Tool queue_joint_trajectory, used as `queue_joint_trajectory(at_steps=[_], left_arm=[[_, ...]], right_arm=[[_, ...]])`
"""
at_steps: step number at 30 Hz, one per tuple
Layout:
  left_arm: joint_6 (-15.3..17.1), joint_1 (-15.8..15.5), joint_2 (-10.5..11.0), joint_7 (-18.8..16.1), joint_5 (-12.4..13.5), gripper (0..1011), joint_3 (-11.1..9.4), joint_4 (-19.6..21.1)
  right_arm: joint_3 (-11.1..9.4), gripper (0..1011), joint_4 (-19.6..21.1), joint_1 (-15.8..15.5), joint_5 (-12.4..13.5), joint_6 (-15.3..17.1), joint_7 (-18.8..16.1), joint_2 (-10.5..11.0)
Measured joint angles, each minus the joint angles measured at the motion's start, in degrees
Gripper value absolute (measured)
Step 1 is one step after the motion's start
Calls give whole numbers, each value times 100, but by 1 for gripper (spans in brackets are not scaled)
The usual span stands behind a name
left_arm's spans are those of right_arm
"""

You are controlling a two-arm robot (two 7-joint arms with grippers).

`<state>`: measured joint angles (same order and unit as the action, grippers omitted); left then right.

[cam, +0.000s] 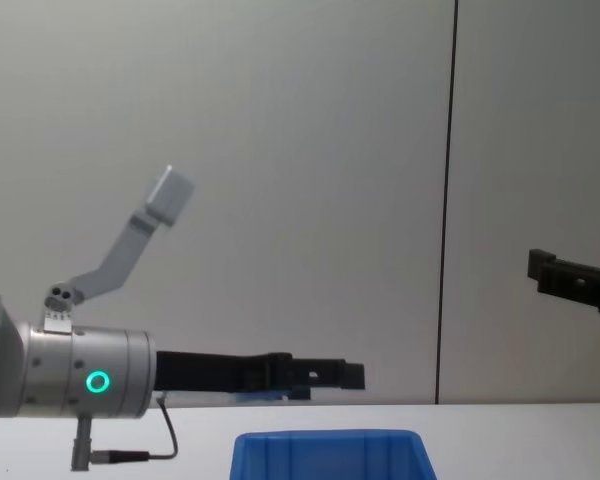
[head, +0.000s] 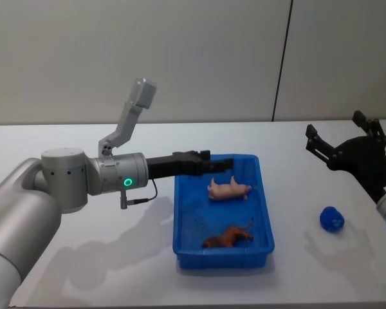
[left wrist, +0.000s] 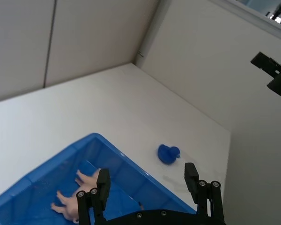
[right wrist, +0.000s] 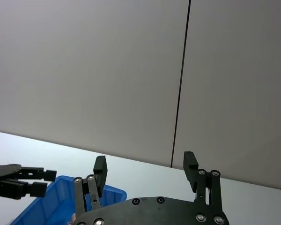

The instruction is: Pick up the two dolls from the table and place them into the box.

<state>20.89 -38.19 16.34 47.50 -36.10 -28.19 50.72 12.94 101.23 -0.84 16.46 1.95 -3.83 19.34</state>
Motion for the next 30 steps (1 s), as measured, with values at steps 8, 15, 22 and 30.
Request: queue_joint_trajectory(at_steps=[8, 15, 22, 30], left_arm=[[-294, 287, 188, -588, -239, 1001, 103, 524], [-526, 528, 339, -1107, -399, 1001, 182, 930], [-815, 827, 521, -1825, -551, 1001, 261, 1401], [-1094, 1104, 680, -2546, -641, 1001, 325, 1808]], right_arm=[[0, 1001, 0, 0, 0, 0, 0, 0], [0, 1001, 0, 0, 0, 0, 0, 0], [0, 1001, 0, 0, 0, 0, 0, 0], [0, 1001, 0, 0, 0, 0, -2, 0]])
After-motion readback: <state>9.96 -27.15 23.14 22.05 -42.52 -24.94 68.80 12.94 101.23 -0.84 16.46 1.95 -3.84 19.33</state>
